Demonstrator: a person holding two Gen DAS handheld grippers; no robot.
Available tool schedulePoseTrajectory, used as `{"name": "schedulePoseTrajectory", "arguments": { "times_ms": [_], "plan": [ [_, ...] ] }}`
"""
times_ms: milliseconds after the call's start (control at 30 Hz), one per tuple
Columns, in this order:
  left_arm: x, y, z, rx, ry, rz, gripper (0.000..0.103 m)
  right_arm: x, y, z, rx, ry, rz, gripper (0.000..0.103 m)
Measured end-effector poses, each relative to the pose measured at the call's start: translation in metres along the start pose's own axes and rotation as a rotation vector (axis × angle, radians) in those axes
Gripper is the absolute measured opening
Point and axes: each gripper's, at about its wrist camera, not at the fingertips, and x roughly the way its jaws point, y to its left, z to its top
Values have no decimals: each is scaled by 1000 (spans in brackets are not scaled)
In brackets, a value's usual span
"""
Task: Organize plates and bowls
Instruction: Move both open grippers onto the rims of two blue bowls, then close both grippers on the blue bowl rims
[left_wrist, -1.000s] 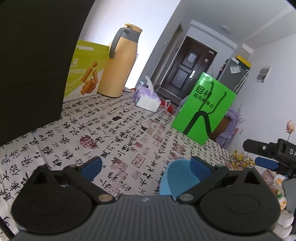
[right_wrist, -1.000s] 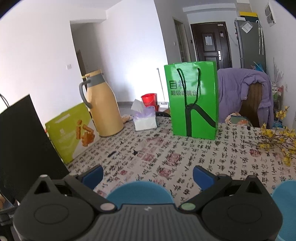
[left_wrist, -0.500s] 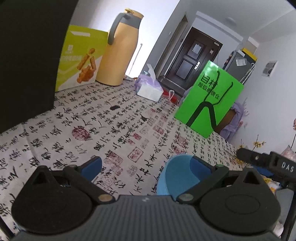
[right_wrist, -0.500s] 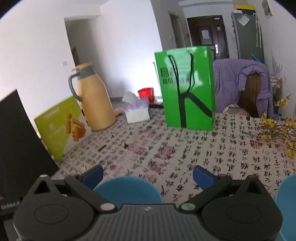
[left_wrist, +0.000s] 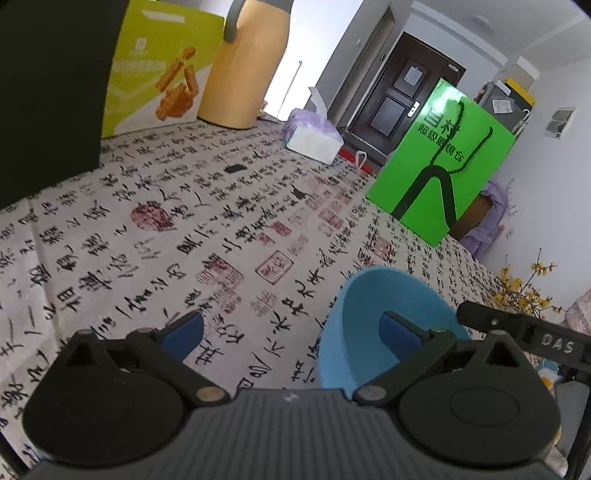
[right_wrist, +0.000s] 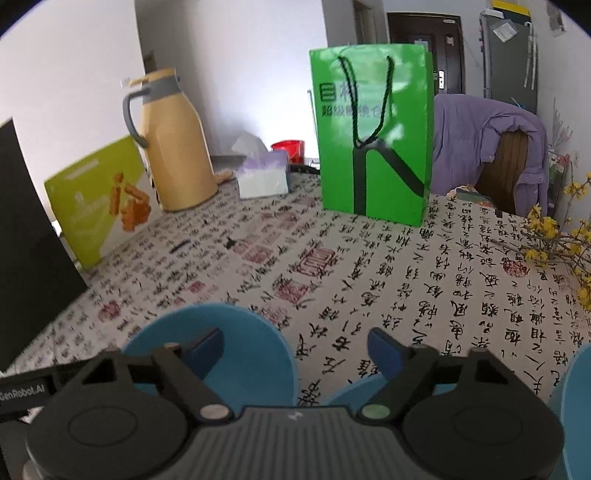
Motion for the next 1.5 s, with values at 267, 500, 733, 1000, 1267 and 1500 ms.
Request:
{"name": "schedulePoseTrajectory", "arguments": {
  "times_ms": [267, 500, 733, 1000, 1267, 1500],
  "plan": [
    [15, -5, -10, 25, 8, -27, 100, 13, 14, -8, -89, 29, -39, 67],
    [23, -5, -18, 51, 31, -86, 78, 19, 17, -10, -103, 56, -26, 56],
    [26, -3, -20, 48, 55, -126, 52, 21, 18, -11, -101, 68, -18, 48],
    [24, -6, -19, 71, 50, -138, 31, 22, 19, -12, -106, 71, -21, 30],
    [27, -7, -20, 83, 62, -145, 21, 23, 19, -13, -105, 77, -10, 17],
    [26, -7, -19, 94, 54, -141, 20, 23, 20, -15, -112, 76, -12, 12]
  ]
}}
